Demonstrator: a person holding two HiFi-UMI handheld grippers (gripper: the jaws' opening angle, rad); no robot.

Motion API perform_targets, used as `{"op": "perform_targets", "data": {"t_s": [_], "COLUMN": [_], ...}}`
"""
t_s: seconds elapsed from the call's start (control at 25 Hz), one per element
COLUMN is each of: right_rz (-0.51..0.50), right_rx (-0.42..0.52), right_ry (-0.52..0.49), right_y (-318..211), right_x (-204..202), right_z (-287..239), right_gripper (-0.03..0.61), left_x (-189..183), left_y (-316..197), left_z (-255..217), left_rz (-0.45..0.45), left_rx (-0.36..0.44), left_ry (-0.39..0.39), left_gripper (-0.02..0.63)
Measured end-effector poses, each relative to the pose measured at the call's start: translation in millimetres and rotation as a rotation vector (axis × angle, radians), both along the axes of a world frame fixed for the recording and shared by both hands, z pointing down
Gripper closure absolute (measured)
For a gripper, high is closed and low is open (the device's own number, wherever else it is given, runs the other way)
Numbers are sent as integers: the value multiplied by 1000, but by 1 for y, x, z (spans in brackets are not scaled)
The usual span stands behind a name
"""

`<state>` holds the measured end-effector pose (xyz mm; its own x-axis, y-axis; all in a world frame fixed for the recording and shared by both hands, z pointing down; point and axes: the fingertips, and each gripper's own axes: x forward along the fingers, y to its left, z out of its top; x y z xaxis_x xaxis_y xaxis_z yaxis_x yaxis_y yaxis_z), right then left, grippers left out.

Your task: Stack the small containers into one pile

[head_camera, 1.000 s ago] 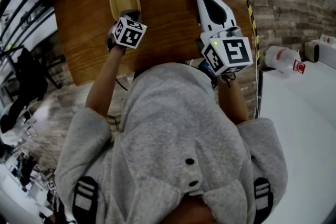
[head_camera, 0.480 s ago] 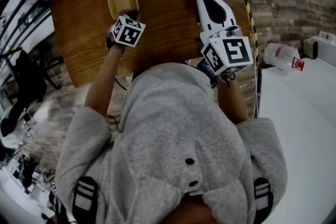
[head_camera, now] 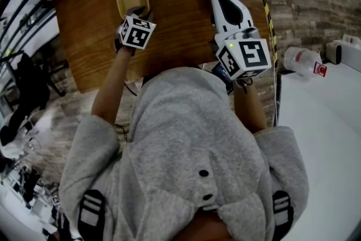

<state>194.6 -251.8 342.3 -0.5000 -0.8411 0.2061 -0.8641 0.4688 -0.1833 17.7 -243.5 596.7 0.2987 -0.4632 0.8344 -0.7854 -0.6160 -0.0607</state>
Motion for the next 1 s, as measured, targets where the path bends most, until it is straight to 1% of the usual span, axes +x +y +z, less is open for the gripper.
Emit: {"op": "perform_targets", "data": {"t_s": [0.12, 0.24, 0.44, 0.48, 0.6, 0.88, 1.0], "right_rz": [5, 8, 27, 29, 30, 54, 44], "right_rx": [3, 0, -20, -31, -70, -155, -192], "right_ry": [1, 20, 80, 101, 158, 276, 319], "right_y": [2, 2, 1, 1, -1, -5, -3], "right_x": [1, 5, 19, 22, 32, 57, 63], "right_z": [-1, 3, 22, 28, 49, 97, 118], "right_gripper": [569, 569, 569, 569, 569, 569, 569], "left_x": [-3, -7, -10, -11, -15, -11, -8], "left_y": [-2, -5, -4, -3, -3, 5, 9], "left_z": [-9, -22, -37, -40, -51, -74, -87], "left_rz": [-25, -53, -53, -59, -93, -103, -98], "left_rx": [12, 51, 84, 92, 132, 185, 221], "left_ry": [26, 47, 68, 70, 74, 152, 181], "left_gripper": [506, 506, 509, 513, 586, 601, 601]}}
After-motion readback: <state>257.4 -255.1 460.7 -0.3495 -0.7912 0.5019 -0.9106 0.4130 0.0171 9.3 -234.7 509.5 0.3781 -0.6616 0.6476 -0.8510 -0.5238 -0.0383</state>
